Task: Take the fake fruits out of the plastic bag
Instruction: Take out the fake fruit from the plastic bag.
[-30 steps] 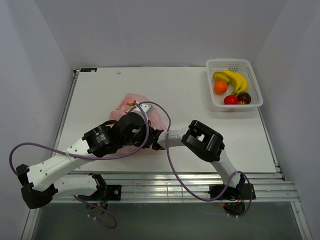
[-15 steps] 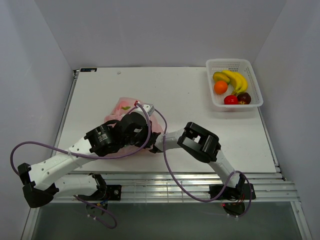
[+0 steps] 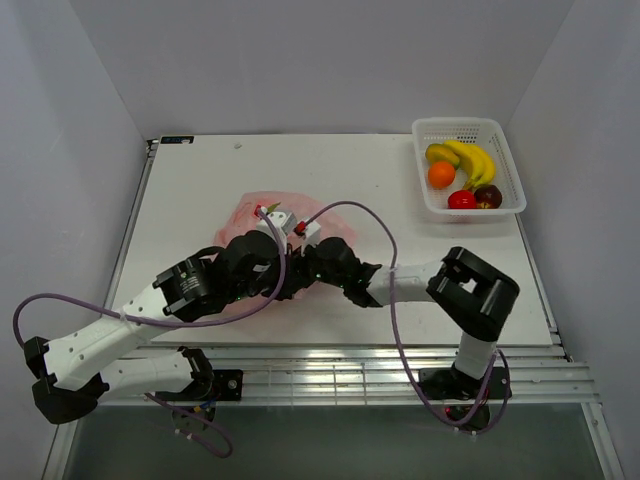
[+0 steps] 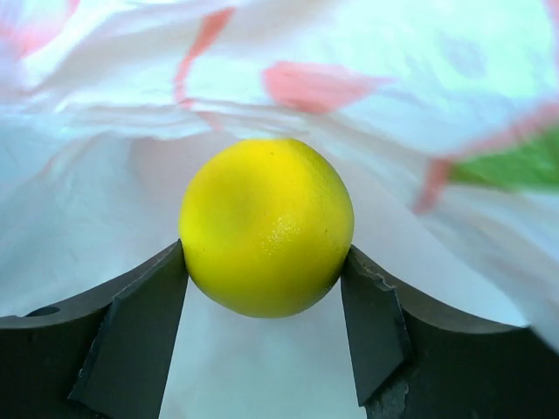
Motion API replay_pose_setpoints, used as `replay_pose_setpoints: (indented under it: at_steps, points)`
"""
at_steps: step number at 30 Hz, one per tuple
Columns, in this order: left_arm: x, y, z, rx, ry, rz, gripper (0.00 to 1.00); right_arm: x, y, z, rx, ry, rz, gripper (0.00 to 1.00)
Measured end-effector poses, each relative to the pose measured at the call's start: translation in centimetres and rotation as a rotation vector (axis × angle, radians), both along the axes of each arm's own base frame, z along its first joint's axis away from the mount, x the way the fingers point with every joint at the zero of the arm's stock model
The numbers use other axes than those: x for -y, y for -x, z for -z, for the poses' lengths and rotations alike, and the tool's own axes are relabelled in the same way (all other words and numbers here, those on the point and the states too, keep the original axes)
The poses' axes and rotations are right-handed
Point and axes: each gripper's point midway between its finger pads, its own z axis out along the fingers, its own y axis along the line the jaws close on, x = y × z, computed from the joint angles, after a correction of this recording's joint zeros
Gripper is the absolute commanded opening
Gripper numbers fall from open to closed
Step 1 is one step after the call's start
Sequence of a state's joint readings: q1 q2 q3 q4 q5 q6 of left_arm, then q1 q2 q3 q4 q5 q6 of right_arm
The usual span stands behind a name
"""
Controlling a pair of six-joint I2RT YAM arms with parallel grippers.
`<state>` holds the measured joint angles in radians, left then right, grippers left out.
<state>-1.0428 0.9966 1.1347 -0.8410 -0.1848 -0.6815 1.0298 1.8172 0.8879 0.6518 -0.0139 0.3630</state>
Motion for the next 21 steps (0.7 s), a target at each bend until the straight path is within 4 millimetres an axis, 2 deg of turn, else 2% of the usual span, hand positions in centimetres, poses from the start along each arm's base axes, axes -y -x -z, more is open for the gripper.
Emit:
replay_pose_setpoints:
  at_steps: [3,7,10,12,15,18,21]
  points:
    - [-0.3,-0.1,0.0,0.01,0.001,-0.01,0.0,5.5,-1.4,-1.6,0.003,-0.009,0.097,0.18]
    - [-0.2,-0.3,0.4,0.017,-0.013,-0.004,0.0,11.8,-1.9,-4.0,0.036,0.002,0.247,0.17]
    - [0.0,-0.4,0.6,0.031,-0.019,0.012,0.0,16.3,-3.1,-6.9,0.08,-0.017,0.37,0.16]
    - [0.2,-0.6,0.6,0.045,-0.025,0.024,0.0,19.5,-4.6,-9.4,0.118,-0.05,0.465,0.08]
    - [0.6,-0.8,0.8,0.061,-0.038,0.048,0.0,23.9,-6.0,-12.7,0.186,-0.082,0.581,0.08]
    - [1.1,-1.2,1.0,0.077,-0.054,0.076,0.0,26.3,-6.4,-15.2,0.234,-0.07,0.628,0.08]
    - [1.7,-1.8,1.2,0.097,-0.07,0.099,0.0,26.6,-6.7,-17.7,0.255,-0.057,0.589,0.08]
